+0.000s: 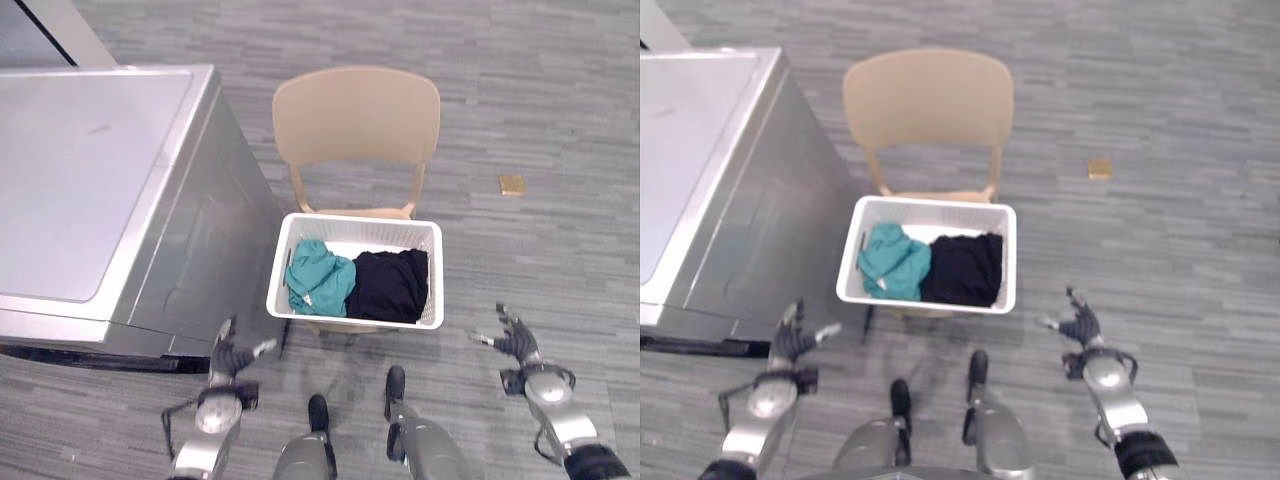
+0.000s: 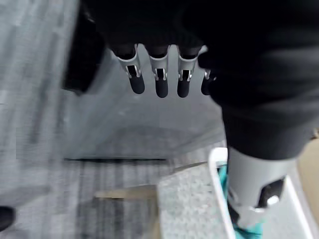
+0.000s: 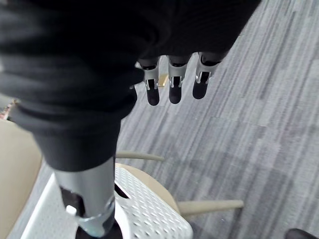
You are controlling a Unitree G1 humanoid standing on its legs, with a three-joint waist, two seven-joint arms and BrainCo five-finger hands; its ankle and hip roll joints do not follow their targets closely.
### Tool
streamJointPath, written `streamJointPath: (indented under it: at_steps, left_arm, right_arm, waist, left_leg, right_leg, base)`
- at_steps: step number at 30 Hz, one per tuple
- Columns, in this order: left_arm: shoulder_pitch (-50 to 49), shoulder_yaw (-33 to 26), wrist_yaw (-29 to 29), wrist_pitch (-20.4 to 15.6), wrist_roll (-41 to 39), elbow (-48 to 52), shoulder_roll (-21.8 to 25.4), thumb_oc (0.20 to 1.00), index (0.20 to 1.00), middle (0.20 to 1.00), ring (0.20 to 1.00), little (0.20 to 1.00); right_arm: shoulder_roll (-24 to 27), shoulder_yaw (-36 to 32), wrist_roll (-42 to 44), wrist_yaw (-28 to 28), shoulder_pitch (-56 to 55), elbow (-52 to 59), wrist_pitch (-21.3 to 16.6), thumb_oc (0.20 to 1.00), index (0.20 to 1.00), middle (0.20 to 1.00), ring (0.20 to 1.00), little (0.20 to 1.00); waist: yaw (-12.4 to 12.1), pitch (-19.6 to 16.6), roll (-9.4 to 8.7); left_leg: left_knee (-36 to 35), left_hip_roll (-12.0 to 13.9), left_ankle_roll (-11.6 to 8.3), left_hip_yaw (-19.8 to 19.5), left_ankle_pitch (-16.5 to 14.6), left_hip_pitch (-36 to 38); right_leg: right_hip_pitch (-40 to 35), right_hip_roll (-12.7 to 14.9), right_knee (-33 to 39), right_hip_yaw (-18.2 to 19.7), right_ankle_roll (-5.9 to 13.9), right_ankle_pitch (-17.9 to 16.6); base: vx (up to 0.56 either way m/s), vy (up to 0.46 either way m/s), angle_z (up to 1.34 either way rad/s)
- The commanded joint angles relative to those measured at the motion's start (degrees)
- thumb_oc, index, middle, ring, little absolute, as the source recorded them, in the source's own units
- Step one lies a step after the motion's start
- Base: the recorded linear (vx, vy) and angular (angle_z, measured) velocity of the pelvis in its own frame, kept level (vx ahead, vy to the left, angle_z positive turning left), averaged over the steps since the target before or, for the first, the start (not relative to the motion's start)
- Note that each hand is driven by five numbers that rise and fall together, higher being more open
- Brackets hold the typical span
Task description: Grab the laundry basket,head to the washer,open it,put in the laundry and shut it.
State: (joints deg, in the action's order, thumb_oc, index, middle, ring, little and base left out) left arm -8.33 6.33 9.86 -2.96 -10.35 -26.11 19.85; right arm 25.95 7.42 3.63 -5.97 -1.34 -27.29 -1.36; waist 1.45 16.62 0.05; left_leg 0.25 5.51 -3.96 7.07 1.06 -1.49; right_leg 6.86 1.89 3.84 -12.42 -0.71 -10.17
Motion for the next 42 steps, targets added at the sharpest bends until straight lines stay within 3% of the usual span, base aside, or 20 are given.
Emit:
streamJointPath:
  at_steps: [1,3,5,6,7,9,10,12,13,15,18,20,21,23,27,28,30,37,42]
  left_arm:
    - [1.9,-0.2,-3.0,0.1,2.8,-3.2,1.1,1.000,1.000,1.000,1.000,1.000]
    - [1.3,-0.8,-3.3,0.5,3.4,-6.9,0.4,1.000,1.000,1.000,1.000,1.000]
    - [1.5,-1.4,-2.9,0.8,3.4,-11.2,-0.3,1.000,1.000,1.000,1.000,1.000]
    - [1.5,-1.4,-2.9,0.8,3.3,-11.3,-0.3,1.000,1.000,1.000,1.000,1.000]
    - [1.8,-1.6,-2.1,1.0,3.7,-14.4,-0.8,1.000,1.000,1.000,1.000,1.000]
    - [2.0,-1.6,-1.7,0.9,3.9,-15.5,-0.9,1.000,1.000,1.000,1.000,1.000]
    - [2.7,-1.6,-0.8,0.9,3.4,-17.8,-1.5,1.000,1.000,1.000,1.000,1.000]
    - [3.5,-1.2,-0.3,0.8,3.5,-19.4,-1.9,1.000,1.000,1.000,1.000,1.000]
    - [5.2,0.1,-0.3,0.8,4.5,-20.7,-1.8,1.000,1.000,1.000,1.000,1.000]
    - [5.5,0.3,-0.4,0.9,5.4,-22.5,-1.4,1.000,1.000,1.000,1.000,1.000]
    - [5.7,-0.1,-0.2,1.2,5.9,-23.2,0.2,1.000,1.000,1.000,1.000,1.000]
    - [6.2,-1.2,0.9,1.2,6.4,-24.1,1.6,1.000,1.000,1.000,1.000,1.000]
    - [6.2,-1.2,0.9,1.3,6.4,-24.0,2.1,1.000,1.000,1.000,1.000,1.000]
    - [6.0,-1.0,1.1,1.0,6.1,-23.3,2.4,1.000,1.000,1.000,1.000,1.000]
    - [6.4,-0.1,1.2,0.6,5.8,-24.2,1.7,1.000,1.000,1.000,1.000,1.000]
    - [6.1,-0.3,1.1,0.3,5.5,-23.9,1.3,1.000,1.000,1.000,1.000,1.000]
    - [6.1,0.6,1.0,0.1,5.1,-22.6,1.1,1.000,1.000,1.000,1.000,1.000]
    - [4.4,1.6,0.2,-0.5,3.0,-21.0,0.1,1.000,1.000,1.000,1.000,1.000]
    - [6.0,3.1,1.0,-1.0,2.3,-21.6,0.5,1.000,1.000,1.000,1.000,1.000]
  right_arm:
    - [-0.3,1.3,-3.3,2.8,0.9,0.0,-1.5,1.000,1.000,1.000,1.000,1.000]
    - [-1.1,2.5,-3.5,3.6,0.2,-1.5,-1.3,1.000,1.000,1.000,1.000,1.000]
    - [-1.9,3.8,-3.2,4.0,0.5,-3.0,-1.3,1.000,1.000,1.000,1.000,1.000]
    - [-1.9,3.8,-3.2,4.0,0.5,-3.0,-1.3,1.000,1.000,1.000,1.000,1.000]
    - [-2.6,5.9,-3.6,5.0,1.0,-3.7,-1.1,1.000,1.000,1.000,1.000,1.000]
    - [-2.8,6.5,-3.4,5.5,1.1,-3.6,-1.0,1.000,1.000,1.000,1.000,1.000]
    - [-3.2,7.7,-2.9,6.2,0.9,-3.3,-0.9,1.000,1.000,1.000,1.000,1.000]
    - [-3.7,7.9,-2.2,6.3,0.4,-3.4,-0.8,1.000,1.000,1.000,1.000,1.000]
    - [-4.3,7.1,-1.3,5.7,-0.1,-3.4,-0.7,1.000,1.000,1.000,1.000,1.000]
    - [-5.0,6.7,-1.3,5.3,0.3,-2.9,-0.8,1.000,1.000,1.000,1.000,1.000]
    - [-6.0,6.9,-0.9,5.4,0.9,-0.7,-0.8,1.000,1.000,1.000,1.000,1.000]
    - [-6.4,8.2,-1.2,5.0,3.1,0.7,-1.3,1.000,1.000,1.000,1.000,1.000]
    - [-6.4,9.0,-1.3,5.0,3.9,2.0,-1.6,1.000,1.000,1.000,1.000,1.000]
    - [-5.6,10.1,-0.6,4.9,5.4,4.6,-2.3,1.000,1.000,1.000,1.000,1.000]
    - [-4.6,12.0,-0.3,3.8,9.7,5.5,-3.0,1.000,1.000,1.000,1.000,1.000]
    - [-4.7,11.9,-0.4,3.6,10.6,5.8,-2.9,1.000,1.000,1.000,1.000,1.000]
    - [-4.3,11.2,-0.3,1.9,11.9,6.2,-3.3,1.000,1.000,1.000,1.000,1.000]
    - [-6.3,8.8,4.7,-3.8,21.2,0.1,-3.5,1.000,1.000,1.000,1.000,1.000]
    - [-7.4,9.0,7.9,-6.5,29.2,-6.1,-3.6,1.000,1.000,1.000,1.000,1.000]
  waist:
    - [-1.7,-1.4,-0.50]
    - [-2.1,-1.3,-0.75]
    - [-2.1,-1.4,-1.31]
    - [-2.0,-1.5,-1.33]
    - [-1.9,-1.8,-1.48]
    - [-1.7,-2.0,-1.39]
    - [-1.2,-2.4,-1.10]
    - [-0.5,-3.1,-0.30]
    - [0.7,-4.2,0.28]
    - [0.3,-4.4,-0.21]
    - [-0.6,-3.1,-1.41]
    - [-1.4,-1.9,-1.72]
    - [-1.4,-1.3,-1.67]
    - [-1.0,-0.4,-1.59]
    - [-1.2,0.7,-1.25]
    - [-1.5,0.8,-1.41]
    - [-1.7,0.5,-1.13]
    - [-4.2,-0.3,1.32]
    - [-6.3,1.1,2.82]
  left_leg:
    - [4.0,0.3,-2.36,-0.5,3.1,-6.8]
    - [6.4,-0.4,-2.60,-1.6,2.3,-7.6]
    - [8.9,-1.1,-1.99,-0.6,-1.2,-6.9]
    - [8.9,-1.2,-1.95,-0.7,-1.1,-7.1]
    - [12.1,0.1,-1.53,0.5,-3.2,-6.2]
    - [12.5,1.1,-1.55,0.9,-3.6,-5.7]
    - [11.1,4.9,-2.26,3.3,-2.3,-3.8]
    - [7.1,8.2,-3.96,6.7,-1.2,-1.7]
    - [2.0,11.3,-5.16,13.1,2.1,-1.6]
    - [3.6,9.1,-4.77,11.3,1.0,-3.4]
    - [6.2,5.4,-2.22,9.4,-3.2,-5.3]
    - [7.3,3.8,-0.76,9.0,-4.5,-6.0]
    - [7.2,3.1,-0.12,8.6,-4.8,-5.9]
    - [6.7,1.3,0.97,7.7,-5.3,-5.0]
    - [5.9,-2.0,1.76,5.9,-6.1,-3.5]
    - [6.4,-2.6,2.29,5.6,-5.1,-4.5]
    - [6.8,-3.6,2.21,4.0,-4.8,-6.3]
    - [4.8,-4.2,1.89,2.6,-2.4,-9.8]
    - [2.9,-4.2,1.59,1.7,-0.4,-11.9]
  right_leg:
    - [-3.1,3.7,-7.5,-1.2,6.25,15.8]
    - [-3.3,4.2,-6.4,-2.2,5.99,15.0]
    - [-2.7,5.8,-5.7,-3.7,6.25,13.9]
    - [-2.5,5.9,-5.6,-3.8,6.27,13.8]
    - [-2.4,7.0,-5.5,-4.7,6.28,13.2]
    - [-2.6,7.4,-5.5,-5.2,6.40,13.2]
    - [-2.9,8.9,-5.8,-7.5,7.04,12.9]
    - [-3.8,10.3,-5.9,-9.7,8.27,13.4]
    - [-4.7,14.5,-6.0,-14.9,10.51,11.5]
    - [-5.1,16.9,-6.8,-15.1,11.22,10.5]
    - [-4.0,20.3,-10.6,-13.5,11.48,9.7]
    - [-1.4,21.2,-15.3,-11.4,11.25,9.3]
    - [0.1,19.8,-17.9,-9.5,10.53,10.2]
    - [3.5,14.3,-19.9,-4.3,9.43,13.1]
    - [4.6,8.0,-15.4,-2.8,7.99,15.5]
    - [5.0,8.8,-13.9,-3.2,7.65,13.7]
    - [5.3,7.2,-12.7,-0.8,7.31,13.5]
    - [5.8,7.5,-7.1,-3.1,7.87,10.4]
    - [7.5,8.0,-5.9,-3.6,8.01,9.3]
  base:
    - [-0.08,-0.046,0.40]
    - [-0.15,-0.024,0.40]
    - [-0.15,0.048,0.35]
    - [-0.14,0.115,0.52]
    - [-0.08,0.135,0.64]
    - [-0.06,0.171,0.69]
    - [-0.02,0.235,0.62]
    - [0.07,0.543,1.08]
    - [0.15,0.766,1.46]
    - [0.13,0.582,1.49]
    - [0.09,0.324,0.93]
    - [0.03,0.276,0.65]
    - [0.06,0.228,0.34]
    - [0.11,0.209,-0.11]
    - [0.10,0.104,0.15]
    - [0.01,-0.024,0.63]
    - [-0.01,-0.037,0.87]
    - [-0.02,-0.006,0.21]
    - [-0.04,0.017,0.05]
